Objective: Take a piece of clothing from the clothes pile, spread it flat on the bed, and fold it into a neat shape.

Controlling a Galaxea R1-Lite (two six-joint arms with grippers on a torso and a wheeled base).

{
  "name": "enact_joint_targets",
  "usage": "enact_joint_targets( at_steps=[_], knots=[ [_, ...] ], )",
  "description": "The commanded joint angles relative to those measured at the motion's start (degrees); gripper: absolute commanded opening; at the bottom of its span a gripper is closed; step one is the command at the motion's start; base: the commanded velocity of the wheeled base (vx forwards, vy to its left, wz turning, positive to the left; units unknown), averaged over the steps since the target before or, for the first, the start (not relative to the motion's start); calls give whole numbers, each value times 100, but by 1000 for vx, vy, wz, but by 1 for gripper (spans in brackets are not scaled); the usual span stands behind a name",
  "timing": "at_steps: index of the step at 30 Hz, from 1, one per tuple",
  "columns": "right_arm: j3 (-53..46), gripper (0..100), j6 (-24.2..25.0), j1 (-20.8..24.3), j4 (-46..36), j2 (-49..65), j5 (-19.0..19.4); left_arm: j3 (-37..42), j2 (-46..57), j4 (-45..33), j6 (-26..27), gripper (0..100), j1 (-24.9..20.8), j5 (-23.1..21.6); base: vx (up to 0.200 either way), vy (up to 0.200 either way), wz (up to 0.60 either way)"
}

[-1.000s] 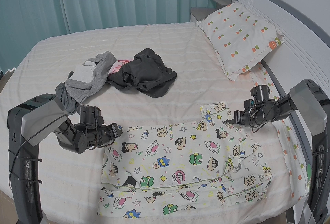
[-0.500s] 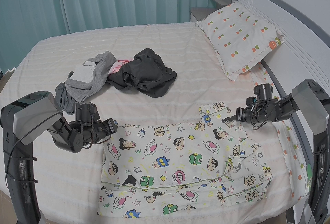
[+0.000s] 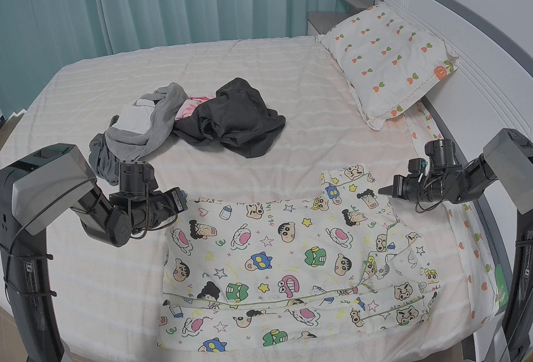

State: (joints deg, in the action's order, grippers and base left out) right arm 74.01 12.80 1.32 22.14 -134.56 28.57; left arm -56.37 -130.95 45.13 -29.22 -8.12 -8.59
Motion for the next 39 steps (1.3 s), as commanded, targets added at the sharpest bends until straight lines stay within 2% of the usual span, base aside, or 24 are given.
enact_joint_targets(
  at_steps=[1, 5, 12, 13, 26, 33, 34, 39],
  knots=[
    [-211, 0, -32, -158, 27, 211, 210, 258, 369, -4, -13, 0, -32, -19, 0, 0, 0],
    [-211, 0, -32, -193, 10, 176, 377, 381, 448, -4, -13, 0, -76, -28, 0, 0, 0],
    [166, 0, -32, -114, -131, -167, 368, 337, 395, -13, -13, 0, -137, -11, 0, 0, 0],
    [210, 100, -32, -105, -157, -193, 359, 337, 395, -13, -13, 0, -137, -11, 0, 0, 0],
    [694, 100, -58, 53, -790, -369, 394, 320, 395, -4, -13, 0, -190, -2, 0, 0, 0],
    [957, 100, -76, 413, -1229, -554, 447, 320, 386, -4, -13, 0, -199, -2, 0, 0, 0],
    [966, 0, -76, 422, -1256, -563, 447, 320, 386, -4, -13, 0, -199, -2, 0, 0, 0],
    [1107, 0, -199, 466, -1467, -668, 605, 390, 395, -13, -13, 0, -199, 7, 0, 0, 0]
  ],
)
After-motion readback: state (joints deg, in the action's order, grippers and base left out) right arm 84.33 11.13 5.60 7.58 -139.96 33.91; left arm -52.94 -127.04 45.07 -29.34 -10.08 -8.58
